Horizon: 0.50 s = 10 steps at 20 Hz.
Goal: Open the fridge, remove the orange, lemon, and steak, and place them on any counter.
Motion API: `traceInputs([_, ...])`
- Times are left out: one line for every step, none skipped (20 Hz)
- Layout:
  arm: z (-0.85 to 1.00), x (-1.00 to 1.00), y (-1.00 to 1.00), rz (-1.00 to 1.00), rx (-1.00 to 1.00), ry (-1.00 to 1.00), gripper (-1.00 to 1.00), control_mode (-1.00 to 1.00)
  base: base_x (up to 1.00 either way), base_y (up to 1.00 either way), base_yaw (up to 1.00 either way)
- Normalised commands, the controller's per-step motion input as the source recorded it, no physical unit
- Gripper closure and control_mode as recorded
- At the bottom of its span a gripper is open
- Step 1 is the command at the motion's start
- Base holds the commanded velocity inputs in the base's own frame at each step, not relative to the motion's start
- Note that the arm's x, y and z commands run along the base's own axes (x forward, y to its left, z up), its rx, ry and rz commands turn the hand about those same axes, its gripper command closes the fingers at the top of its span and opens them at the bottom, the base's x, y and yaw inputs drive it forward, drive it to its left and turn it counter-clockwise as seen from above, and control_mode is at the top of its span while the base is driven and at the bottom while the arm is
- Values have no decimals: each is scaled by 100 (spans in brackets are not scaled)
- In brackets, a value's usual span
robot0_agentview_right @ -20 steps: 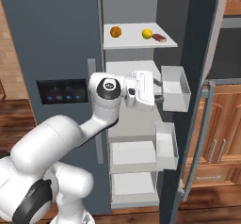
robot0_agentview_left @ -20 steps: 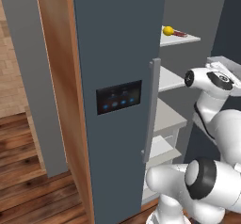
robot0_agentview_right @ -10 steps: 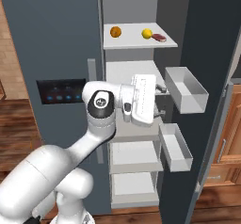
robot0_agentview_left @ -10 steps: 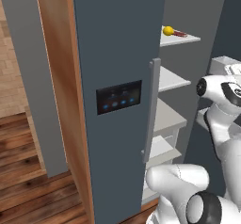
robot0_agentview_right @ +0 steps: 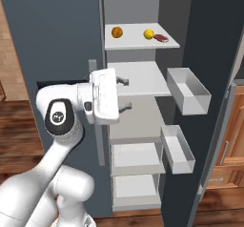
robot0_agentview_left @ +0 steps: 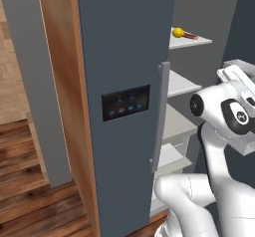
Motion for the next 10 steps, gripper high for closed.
traceInputs([44, -3, 100, 33, 0, 34, -100, -100, 0, 0, 0])
traceInputs([38, -1, 100, 36, 4, 41, -100, -100, 0, 0, 0])
traceInputs([36, -3, 100, 37, 6, 41, -100, -100, 0, 0, 0])
traceInputs([27, -2, 99, 38, 11, 45, -100, -100, 0, 0, 0])
traceInputs([20, -4, 94, 39, 13, 46, -100, -100, 0, 0, 0])
traceInputs([11, -4, 89, 40, 15, 46, -100, -100, 0, 0, 0])
traceInputs([3, -1, 83, 41, 18, 49, -100, -100, 0, 0, 0])
traceInputs([0, -8, 79, 40, 18, 47, -100, -100, 0, 0, 0])
traceInputs([0, -9, 73, 40, 20, 49, -100, -100, 0, 0, 0])
traceInputs([0, -6, 73, 40, 21, 49, -100, -100, 0, 0, 0])
